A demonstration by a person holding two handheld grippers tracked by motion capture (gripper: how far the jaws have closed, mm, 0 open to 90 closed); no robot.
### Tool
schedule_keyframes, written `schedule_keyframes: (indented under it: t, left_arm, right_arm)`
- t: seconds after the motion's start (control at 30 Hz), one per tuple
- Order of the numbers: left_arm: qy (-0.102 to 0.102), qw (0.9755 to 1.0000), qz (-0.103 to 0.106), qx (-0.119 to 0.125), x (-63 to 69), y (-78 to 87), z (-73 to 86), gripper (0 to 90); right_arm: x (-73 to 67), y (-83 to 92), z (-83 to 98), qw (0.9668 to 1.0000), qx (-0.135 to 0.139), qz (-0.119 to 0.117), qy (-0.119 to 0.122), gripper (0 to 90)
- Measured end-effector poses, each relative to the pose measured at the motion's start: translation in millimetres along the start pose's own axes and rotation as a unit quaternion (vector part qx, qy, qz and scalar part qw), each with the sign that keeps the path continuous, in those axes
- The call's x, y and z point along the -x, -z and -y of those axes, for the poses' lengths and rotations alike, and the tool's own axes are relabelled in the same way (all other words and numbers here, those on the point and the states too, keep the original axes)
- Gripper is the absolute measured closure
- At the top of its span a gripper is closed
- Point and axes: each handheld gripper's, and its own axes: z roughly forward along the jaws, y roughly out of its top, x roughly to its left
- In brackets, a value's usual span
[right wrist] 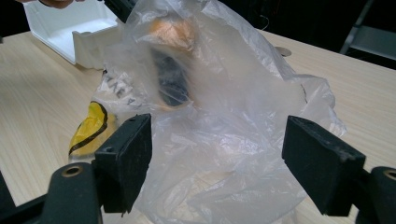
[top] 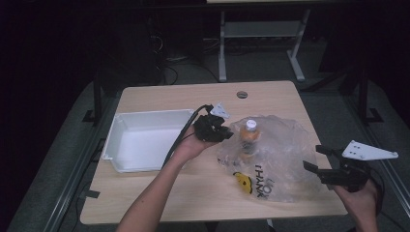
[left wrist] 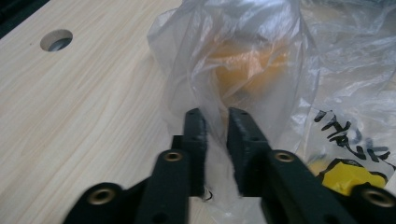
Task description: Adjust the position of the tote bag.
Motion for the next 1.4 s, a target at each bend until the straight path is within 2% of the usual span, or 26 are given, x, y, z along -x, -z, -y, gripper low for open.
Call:
schedule_keyframes:
  t: [0.07,0.2,0.37,0.63,0.73,1.4]
  left_arm:
    - [-0.006,1.0,0.0,-0.004,0.3,0.1,0.3,85.7]
    - [-0.009,0.9999,-0.002,-0.006,-1.5,0.3,1.1,89.5]
    - [-0.016,0.9997,-0.011,-0.014,-1.1,0.6,3.0,89.8]
    - [-0.008,0.9995,-0.017,-0.024,-6.5,2.6,12.9,89.8]
    - [-0.002,0.9995,-0.018,-0.027,-8.6,2.2,16.7,89.8]
    - [-0.005,0.9987,-0.019,-0.048,-10.9,-5.2,24.9,89.9]
  right_arm:
    - [-0.3,-0.3,-0.3,1.0,-0.001,0.0,0.001,23.8]
    - [-0.8,-1.3,-0.3,1.0,-0.005,-0.001,-0.002,23.8]
    - [-1.7,-1.3,-0.5,1.0,-0.007,-0.001,-0.001,23.9]
    - [-3.2,-2.2,-1.6,1.0,-0.007,0.0,0.003,23.9]
    - [-3.3,-2.5,-1.5,0.9999,-0.011,0.001,0.004,23.9]
    - [-3.3,-8.1,-0.3,0.9996,-0.024,-0.003,0.013,27.9]
